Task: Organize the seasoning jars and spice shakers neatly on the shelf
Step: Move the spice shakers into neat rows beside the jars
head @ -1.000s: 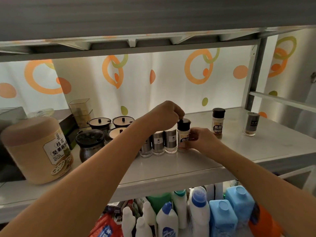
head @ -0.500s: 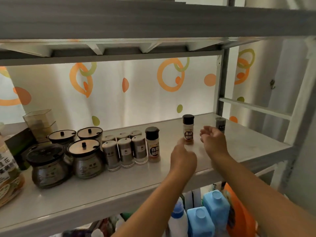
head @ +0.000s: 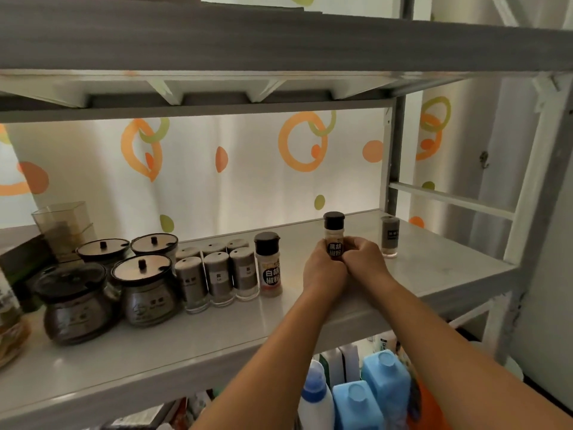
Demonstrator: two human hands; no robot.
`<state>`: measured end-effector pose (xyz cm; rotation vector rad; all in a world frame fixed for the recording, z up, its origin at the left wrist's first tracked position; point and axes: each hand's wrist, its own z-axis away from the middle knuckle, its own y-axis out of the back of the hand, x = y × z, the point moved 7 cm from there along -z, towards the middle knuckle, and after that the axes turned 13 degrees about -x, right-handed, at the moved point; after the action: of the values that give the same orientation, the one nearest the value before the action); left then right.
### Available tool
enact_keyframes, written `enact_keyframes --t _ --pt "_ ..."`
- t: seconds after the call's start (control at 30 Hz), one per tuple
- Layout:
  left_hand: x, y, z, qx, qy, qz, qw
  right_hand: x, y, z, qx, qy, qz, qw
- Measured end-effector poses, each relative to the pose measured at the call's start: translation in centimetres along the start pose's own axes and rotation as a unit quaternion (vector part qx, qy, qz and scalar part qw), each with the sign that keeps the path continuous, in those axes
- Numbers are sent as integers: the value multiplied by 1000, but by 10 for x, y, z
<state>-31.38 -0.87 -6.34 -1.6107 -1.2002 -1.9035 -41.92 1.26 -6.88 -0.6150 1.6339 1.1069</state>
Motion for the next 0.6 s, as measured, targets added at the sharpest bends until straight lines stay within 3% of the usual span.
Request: enact_keyframes --t 0.27,0.6 --pt "-6 10 30 -1 -5 17 1000 -6 -11 15 -29 38 43 998" --pt "-17 28 62 -20 -33 -38 999 -18 -30 33 -38 101 126 986"
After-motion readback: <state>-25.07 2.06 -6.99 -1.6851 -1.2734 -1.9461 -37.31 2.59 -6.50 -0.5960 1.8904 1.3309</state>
